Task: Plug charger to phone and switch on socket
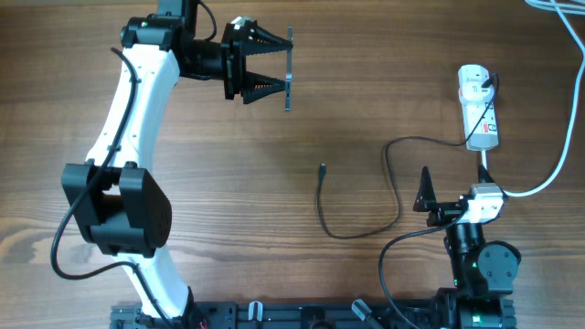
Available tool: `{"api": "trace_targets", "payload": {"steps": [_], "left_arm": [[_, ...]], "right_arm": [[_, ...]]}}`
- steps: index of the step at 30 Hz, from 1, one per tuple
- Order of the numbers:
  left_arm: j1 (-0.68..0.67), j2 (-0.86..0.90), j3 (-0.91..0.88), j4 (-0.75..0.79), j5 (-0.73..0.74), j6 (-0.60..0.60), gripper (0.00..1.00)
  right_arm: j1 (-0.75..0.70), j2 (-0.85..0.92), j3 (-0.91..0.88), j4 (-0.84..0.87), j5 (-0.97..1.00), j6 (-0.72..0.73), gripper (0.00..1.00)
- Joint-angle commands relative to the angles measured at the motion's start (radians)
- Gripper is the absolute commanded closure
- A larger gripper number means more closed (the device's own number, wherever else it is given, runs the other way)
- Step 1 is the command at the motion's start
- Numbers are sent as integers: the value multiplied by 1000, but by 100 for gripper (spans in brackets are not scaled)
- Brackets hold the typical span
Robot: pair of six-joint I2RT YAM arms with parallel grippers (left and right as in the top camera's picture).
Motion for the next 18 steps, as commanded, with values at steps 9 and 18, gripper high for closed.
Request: {"api": "trace_targets", "payload": {"steps": [9,18], "left_arm": [[1,-26,0,-88,56,-10,30],[1,-26,0,-132,56,-53,31]], "right_arm": [[-2,-5,-1,72,-198,465,1],[-2,-5,9,96,-382,722,0]]}}
